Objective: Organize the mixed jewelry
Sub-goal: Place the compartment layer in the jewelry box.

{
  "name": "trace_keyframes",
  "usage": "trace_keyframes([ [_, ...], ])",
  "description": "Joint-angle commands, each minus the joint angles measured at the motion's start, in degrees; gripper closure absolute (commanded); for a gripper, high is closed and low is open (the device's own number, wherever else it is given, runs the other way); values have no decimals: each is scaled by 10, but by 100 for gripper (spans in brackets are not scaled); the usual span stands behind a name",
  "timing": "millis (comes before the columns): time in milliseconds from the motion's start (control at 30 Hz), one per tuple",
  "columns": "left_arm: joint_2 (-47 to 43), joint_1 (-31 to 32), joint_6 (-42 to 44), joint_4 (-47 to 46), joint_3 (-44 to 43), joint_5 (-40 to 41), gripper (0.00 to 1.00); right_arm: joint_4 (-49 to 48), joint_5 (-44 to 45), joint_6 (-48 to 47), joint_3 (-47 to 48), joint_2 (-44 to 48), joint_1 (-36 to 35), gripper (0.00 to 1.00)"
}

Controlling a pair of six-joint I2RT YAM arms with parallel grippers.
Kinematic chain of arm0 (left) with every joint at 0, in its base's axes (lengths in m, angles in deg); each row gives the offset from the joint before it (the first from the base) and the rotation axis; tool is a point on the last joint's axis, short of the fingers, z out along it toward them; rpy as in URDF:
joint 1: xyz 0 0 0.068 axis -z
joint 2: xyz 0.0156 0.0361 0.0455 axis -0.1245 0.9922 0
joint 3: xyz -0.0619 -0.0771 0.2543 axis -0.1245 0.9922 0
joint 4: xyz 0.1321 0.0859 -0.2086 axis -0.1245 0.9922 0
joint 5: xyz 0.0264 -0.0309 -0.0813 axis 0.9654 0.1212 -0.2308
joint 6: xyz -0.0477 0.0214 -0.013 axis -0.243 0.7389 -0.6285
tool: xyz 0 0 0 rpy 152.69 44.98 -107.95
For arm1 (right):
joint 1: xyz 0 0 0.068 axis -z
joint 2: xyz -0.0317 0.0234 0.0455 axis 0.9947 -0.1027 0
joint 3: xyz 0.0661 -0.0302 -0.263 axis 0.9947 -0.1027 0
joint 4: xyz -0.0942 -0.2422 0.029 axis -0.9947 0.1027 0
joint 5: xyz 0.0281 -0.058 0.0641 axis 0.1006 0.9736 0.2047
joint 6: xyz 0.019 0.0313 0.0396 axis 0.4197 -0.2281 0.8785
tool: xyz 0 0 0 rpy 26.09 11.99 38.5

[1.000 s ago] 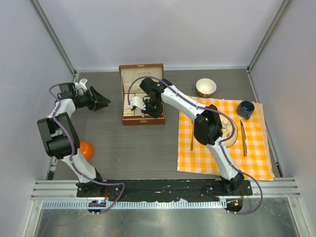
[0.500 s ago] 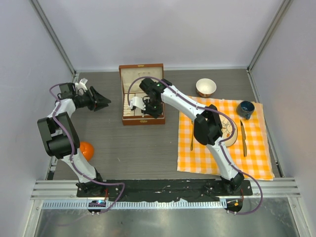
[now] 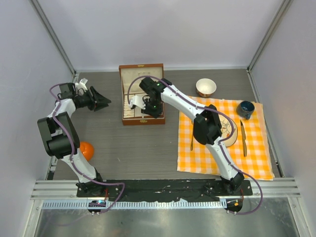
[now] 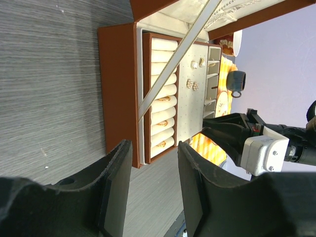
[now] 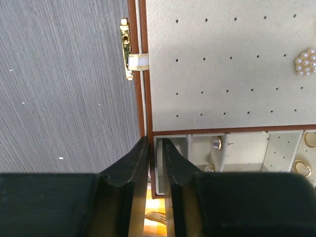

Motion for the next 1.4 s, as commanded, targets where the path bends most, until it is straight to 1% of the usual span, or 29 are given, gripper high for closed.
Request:
trace_keyframes([
  [0, 0, -5, -4, -17, 1, -18, 54, -9, 24, 7, 19, -12, 10, 77],
  [133, -2, -4, -2, -13, -4, -19, 54, -7, 15, 11, 19, -13, 10, 76],
  [200, -2, -5, -3, -14, -4, -18, 54, -6, 9, 14, 14, -10, 10, 71],
  [333, 2, -4, -3, -13, -4, -21, 54, -3, -1, 21, -3, 2, 10, 58],
  [567, 2, -4, -2, -14, -2, -24, 54, -2, -13, 36, -5, 22, 10, 52],
  [733, 2, -5, -1, -15, -4, -24, 54, 4, -28, 51, 4, 39, 10, 50],
  [800, 3, -4, -2, -15, -5, -24, 54, 10, -35, 52, 11, 44, 10, 51],
  [867, 3, -4, -2, -16, -5, -24, 54, 14, -37, 55, 19, 47, 10, 57],
  [900, 3, -5, -2, -17, -4, -24, 54, 16, -37, 56, 21, 48, 11, 63],
  [1000, 3, -5, -3, -17, -4, -25, 54, 20, -44, 58, 24, 48, 10, 69],
  [1133, -1, -4, -3, -18, 0, -27, 54, 23, -55, 66, 35, 44, 10, 73],
  [1367, -3, -4, -3, -18, 3, -30, 53, 10, -28, 84, 70, 54, 11, 70],
])
